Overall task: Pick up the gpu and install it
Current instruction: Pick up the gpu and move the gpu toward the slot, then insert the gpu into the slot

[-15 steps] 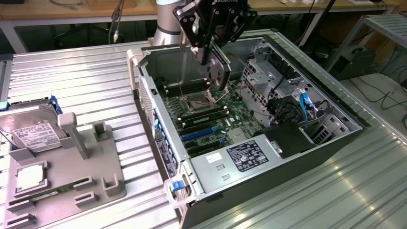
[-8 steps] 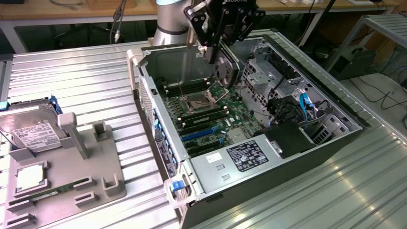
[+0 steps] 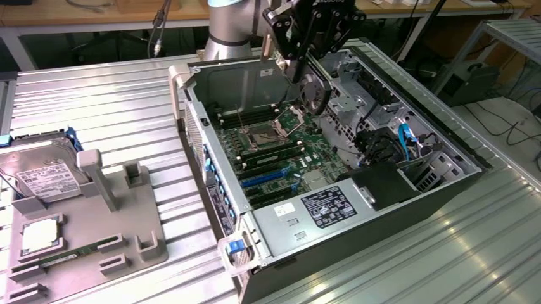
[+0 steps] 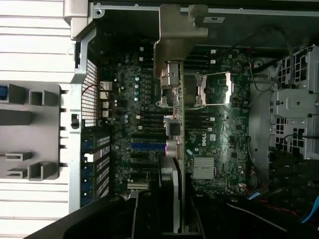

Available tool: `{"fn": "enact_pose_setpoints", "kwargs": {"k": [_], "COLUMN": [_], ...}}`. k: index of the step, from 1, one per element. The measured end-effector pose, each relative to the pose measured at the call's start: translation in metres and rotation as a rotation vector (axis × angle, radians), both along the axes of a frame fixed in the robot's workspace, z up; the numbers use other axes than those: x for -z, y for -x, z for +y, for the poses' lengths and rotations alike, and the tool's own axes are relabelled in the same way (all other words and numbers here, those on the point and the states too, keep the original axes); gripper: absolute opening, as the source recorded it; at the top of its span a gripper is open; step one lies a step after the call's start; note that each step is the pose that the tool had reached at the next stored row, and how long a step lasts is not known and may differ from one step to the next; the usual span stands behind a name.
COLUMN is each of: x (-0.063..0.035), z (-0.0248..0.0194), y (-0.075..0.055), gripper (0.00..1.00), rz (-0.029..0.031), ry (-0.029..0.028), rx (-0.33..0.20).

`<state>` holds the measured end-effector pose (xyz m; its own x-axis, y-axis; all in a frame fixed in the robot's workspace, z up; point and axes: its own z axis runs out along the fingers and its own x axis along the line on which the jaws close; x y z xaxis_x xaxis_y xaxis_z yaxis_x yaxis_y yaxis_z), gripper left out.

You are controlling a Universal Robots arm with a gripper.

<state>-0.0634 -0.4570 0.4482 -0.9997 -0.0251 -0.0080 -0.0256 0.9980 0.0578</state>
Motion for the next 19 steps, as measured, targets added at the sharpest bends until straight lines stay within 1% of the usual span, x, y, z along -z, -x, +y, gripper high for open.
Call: {"fn": "enact_pose_setpoints", "kwargs": {"k": [6, 13, 19], "x": [0.0004, 0.0009, 0.0010], "z": [0.0000, -0.0001, 0.0000], "y": [-0.016, -0.038, -0.039], "gripper": [0.28, 0.28, 0.28], "rz": [0.0000, 0.0001, 0.0000], "ry": [-0.0001, 0.0000, 0.0000], "rx": [0.000, 0.000, 0.000]}}
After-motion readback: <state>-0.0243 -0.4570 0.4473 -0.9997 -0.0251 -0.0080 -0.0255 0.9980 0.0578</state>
